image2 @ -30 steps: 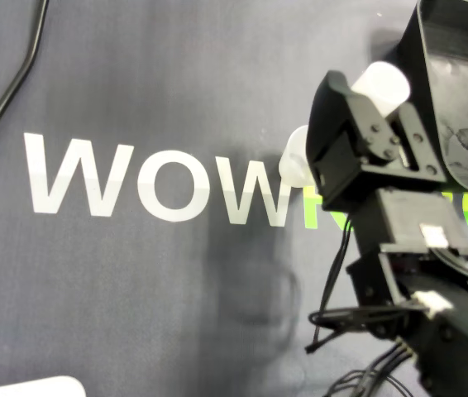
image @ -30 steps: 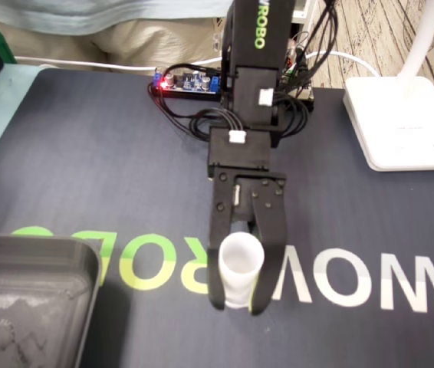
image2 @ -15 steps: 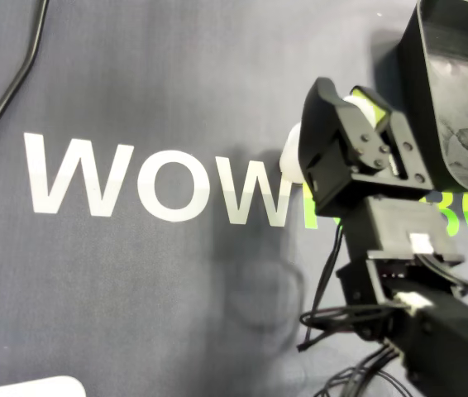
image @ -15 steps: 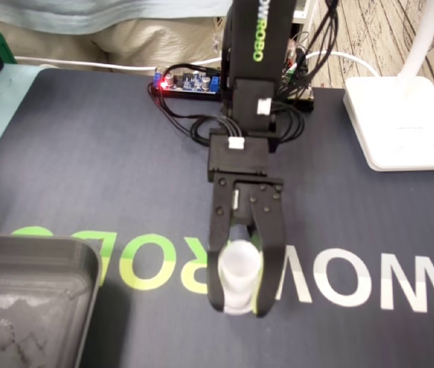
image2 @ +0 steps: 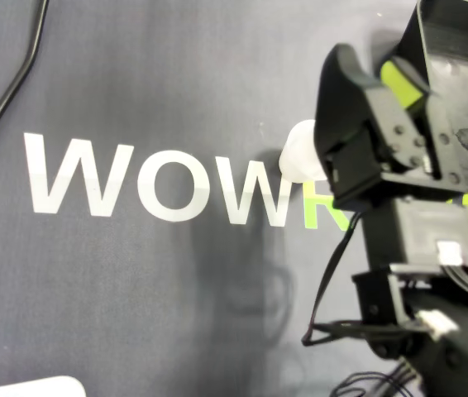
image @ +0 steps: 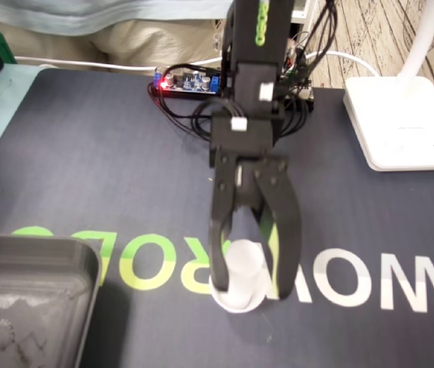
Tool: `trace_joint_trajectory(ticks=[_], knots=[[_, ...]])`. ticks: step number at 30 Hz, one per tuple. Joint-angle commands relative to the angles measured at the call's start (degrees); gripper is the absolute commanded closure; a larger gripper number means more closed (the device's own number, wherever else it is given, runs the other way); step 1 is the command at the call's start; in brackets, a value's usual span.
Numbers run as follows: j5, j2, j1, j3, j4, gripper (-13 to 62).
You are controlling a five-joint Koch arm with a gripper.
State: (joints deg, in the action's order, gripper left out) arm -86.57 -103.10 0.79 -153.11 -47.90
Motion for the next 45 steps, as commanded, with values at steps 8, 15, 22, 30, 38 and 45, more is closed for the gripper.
trace_joint_trajectory(ticks=[8, 15, 22, 30, 38, 45], knots=[[21.45, -19.07, 1.49, 2.9, 19.07, 29.7], [48.16, -29.27, 0.18, 3.08, 39.55, 21.6], [63.9, -34.45, -1.41, -7.91, 41.57, 17.6], [72.33, -34.45, -3.34, -15.82, 45.0, 16.3], [73.92, -34.45, -4.04, -15.73, 56.34, 16.5], [81.91, -34.37, -3.25, -19.25, 56.16, 16.4]])
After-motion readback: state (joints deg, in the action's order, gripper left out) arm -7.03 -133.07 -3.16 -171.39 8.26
